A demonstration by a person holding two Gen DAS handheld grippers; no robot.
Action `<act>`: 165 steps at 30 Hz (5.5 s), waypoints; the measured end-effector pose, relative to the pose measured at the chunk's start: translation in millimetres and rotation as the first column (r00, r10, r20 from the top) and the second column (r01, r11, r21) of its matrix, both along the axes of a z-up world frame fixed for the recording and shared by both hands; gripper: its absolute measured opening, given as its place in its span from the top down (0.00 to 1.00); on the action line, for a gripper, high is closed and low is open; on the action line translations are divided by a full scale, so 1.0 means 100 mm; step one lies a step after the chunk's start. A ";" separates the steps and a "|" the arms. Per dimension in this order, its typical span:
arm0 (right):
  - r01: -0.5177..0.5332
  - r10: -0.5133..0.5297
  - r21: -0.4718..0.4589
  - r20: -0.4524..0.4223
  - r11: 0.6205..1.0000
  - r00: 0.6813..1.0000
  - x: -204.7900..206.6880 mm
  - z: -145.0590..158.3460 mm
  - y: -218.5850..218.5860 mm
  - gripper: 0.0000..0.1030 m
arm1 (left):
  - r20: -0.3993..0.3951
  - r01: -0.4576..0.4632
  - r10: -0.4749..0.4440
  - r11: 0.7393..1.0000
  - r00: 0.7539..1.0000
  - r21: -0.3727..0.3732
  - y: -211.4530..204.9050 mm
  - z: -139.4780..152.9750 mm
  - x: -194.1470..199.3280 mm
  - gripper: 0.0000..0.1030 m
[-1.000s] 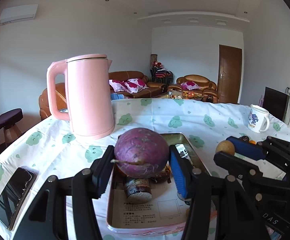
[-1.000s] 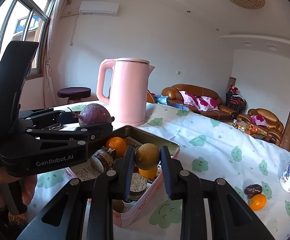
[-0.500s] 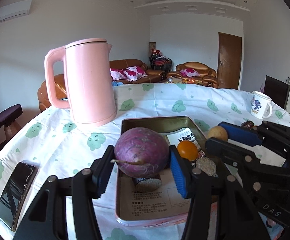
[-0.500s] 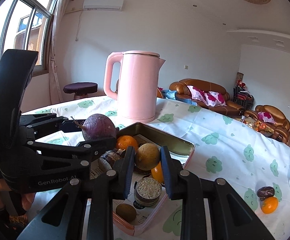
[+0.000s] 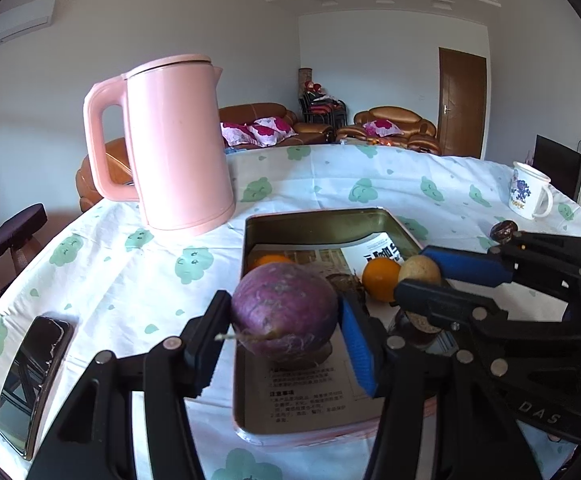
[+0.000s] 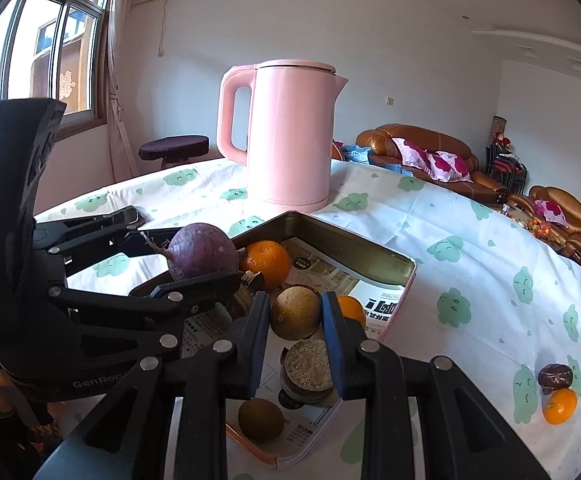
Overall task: Organize fruits
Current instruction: 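Open the right gripper over the tin while the left gripper releases the purple fruit, then move both open grippers to the orange and dark brown fruit on the cloth, then grasp the orange with the right gripper while the left grasps the dark brown oval fruit, then lift the orange with the right gripper while the left lifts the dark brown fruit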
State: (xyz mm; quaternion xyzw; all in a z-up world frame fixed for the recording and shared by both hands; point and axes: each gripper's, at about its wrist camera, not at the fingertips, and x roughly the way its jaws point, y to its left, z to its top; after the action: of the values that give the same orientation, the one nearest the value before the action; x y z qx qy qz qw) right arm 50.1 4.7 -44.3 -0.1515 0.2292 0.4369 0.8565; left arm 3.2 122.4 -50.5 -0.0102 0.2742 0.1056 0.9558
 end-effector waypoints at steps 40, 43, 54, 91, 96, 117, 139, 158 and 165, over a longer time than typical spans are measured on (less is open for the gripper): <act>0.510 -0.518 -0.092 -0.133 0.855 0.845 1.32 -0.14 -1.92 0.36 | -0.038 0.241 -0.241 0.971 0.970 -0.006 -1.40 0.32 1.02 0.01; 0.492 -0.507 -0.127 -0.186 0.862 0.841 1.40 -0.25 -1.88 0.36 | -0.056 0.245 -0.245 0.969 0.968 -0.016 -1.43 0.30 1.09 0.01; 0.512 -0.519 -0.095 -0.242 0.854 0.820 1.43 -0.25 -2.06 0.60 | -0.082 0.268 -0.269 0.963 0.960 -0.028 -1.64 0.29 1.32 0.01; 0.647 -0.636 -0.022 -0.214 0.762 0.741 1.46 -0.16 -2.57 0.59 | -0.220 0.392 -0.433 0.897 0.874 -0.206 -2.26 -0.22 2.16 0.65; 0.640 -0.628 -0.004 -0.201 0.768 0.752 1.42 -0.13 -2.57 0.59 | -0.199 0.404 -0.435 0.897 0.878 -0.177 -2.28 -0.19 2.10 0.68; 0.620 -0.609 0.043 -0.148 0.783 0.779 1.31 -0.05 -2.55 0.59 | -0.144 0.419 -0.441 0.894 0.886 -0.159 -2.23 -0.10 1.92 0.74; 0.599 -0.594 0.094 -0.079 0.795 0.800 1.16 0.02 -2.52 0.59 | -0.064 0.412 -0.422 0.902 0.904 -0.131 -2.13 0.00 1.67 0.74; 0.579 -0.587 0.144 0.009 0.802 0.810 0.98 0.11 -2.48 0.59 | 0.021 0.398 -0.398 0.915 0.917 -0.061 -2.10 0.10 1.40 0.74; 0.571 -0.583 0.161 0.036 0.805 0.811 0.90 0.14 -2.47 0.59 | 0.043 0.395 -0.393 0.918 0.919 -0.047 -2.08 0.12 1.33 0.74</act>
State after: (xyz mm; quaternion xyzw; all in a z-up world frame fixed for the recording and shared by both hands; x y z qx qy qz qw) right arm 140.5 -242.6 -30.5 -0.0310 0.1964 0.1642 0.9662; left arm 136.1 -85.8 -38.4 0.0172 0.2578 -0.0967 0.9612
